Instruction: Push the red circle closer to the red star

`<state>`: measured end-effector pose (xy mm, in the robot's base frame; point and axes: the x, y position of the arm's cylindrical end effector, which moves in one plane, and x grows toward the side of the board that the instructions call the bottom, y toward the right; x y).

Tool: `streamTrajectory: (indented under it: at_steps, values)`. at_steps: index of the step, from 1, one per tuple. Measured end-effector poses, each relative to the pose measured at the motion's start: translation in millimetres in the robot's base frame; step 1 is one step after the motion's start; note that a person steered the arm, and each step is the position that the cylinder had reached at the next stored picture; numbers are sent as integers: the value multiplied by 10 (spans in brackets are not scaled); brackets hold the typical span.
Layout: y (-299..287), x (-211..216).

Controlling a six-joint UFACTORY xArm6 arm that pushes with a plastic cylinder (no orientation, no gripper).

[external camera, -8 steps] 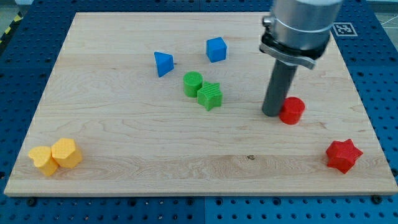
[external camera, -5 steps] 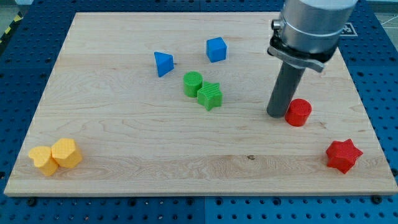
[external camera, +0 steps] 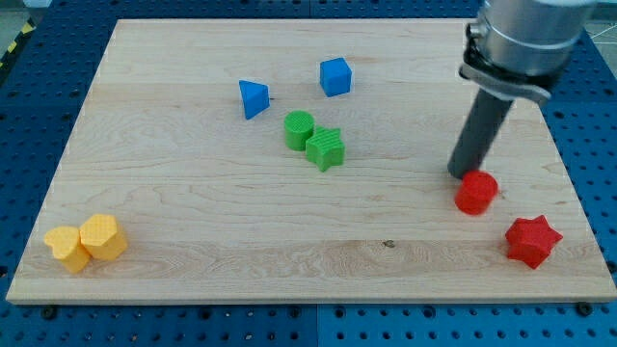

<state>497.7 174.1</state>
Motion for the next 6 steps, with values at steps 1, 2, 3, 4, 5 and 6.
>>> streamTrajectory:
  at_steps: [1, 2, 3, 4, 5, 6]
  values:
    - [15, 125]
    - [16, 125]
    - [311, 295]
    - [342, 295]
    - [342, 277]
    - [152, -235]
